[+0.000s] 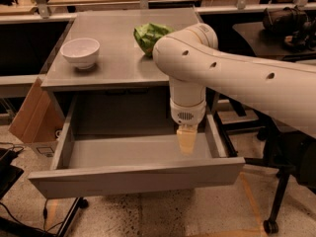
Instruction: Open top drawer
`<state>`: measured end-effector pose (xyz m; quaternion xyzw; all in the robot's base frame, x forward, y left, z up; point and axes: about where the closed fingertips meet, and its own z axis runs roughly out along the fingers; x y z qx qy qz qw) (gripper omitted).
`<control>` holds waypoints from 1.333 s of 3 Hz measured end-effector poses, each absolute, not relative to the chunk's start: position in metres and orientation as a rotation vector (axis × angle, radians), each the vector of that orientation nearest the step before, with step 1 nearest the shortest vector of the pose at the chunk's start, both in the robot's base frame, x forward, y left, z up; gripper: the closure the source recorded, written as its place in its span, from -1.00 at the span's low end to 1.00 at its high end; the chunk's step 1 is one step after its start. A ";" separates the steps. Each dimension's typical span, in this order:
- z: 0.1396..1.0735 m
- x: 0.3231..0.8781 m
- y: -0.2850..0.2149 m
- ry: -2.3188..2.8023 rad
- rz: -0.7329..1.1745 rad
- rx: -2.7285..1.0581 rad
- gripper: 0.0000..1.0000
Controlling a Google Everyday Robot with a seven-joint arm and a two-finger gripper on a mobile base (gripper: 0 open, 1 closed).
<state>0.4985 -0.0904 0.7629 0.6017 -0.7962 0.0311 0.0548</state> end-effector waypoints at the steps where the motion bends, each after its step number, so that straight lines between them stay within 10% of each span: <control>1: 0.713 0.495 -0.140 -2.436 0.150 1.936 0.63; 2: 0.681 0.501 -0.163 -2.468 0.189 2.030 1.00; 4: 0.684 0.518 -0.155 -2.533 0.212 2.080 1.00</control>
Offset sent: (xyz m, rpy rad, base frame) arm 0.0461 -0.0749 -0.1160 0.2012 -0.4114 0.1544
